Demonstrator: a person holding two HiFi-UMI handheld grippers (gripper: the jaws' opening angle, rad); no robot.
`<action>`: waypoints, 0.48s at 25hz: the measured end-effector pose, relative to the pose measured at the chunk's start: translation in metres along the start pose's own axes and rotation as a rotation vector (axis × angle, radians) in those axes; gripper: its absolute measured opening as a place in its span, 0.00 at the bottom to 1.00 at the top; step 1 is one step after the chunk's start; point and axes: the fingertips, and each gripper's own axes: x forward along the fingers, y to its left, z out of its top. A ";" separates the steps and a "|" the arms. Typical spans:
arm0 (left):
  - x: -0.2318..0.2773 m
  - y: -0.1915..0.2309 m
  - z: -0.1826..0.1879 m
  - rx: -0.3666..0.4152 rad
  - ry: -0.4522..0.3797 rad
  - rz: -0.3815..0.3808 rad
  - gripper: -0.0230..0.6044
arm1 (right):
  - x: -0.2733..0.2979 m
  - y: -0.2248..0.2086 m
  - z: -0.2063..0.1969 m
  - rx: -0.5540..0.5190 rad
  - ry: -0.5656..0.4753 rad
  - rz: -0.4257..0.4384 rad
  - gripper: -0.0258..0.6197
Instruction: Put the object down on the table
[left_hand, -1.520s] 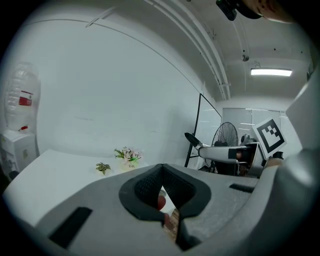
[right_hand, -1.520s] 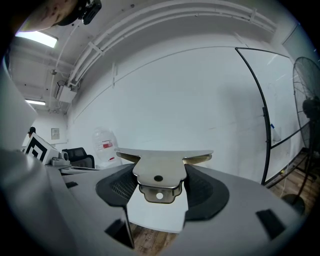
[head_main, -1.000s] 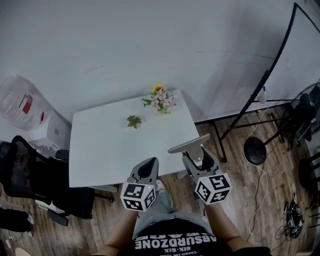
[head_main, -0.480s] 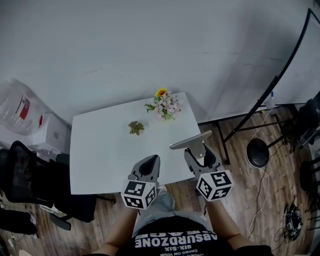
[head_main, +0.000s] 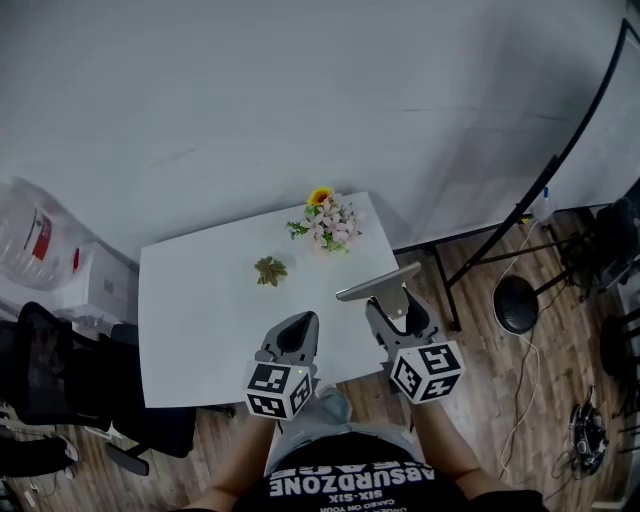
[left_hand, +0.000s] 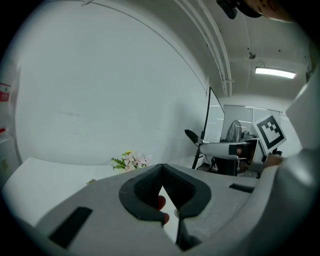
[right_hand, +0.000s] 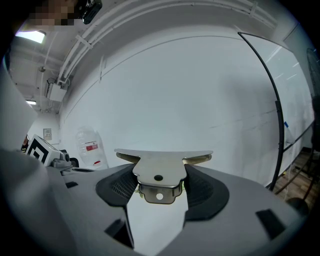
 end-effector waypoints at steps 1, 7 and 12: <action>0.002 0.001 0.000 -0.001 0.002 -0.001 0.04 | 0.002 -0.002 0.001 0.002 0.000 -0.003 0.48; 0.013 0.011 -0.001 -0.010 0.017 -0.004 0.04 | 0.015 -0.010 -0.001 0.010 0.012 -0.019 0.48; 0.019 0.021 -0.002 -0.022 0.025 0.004 0.04 | 0.026 -0.013 -0.003 0.013 0.026 -0.020 0.48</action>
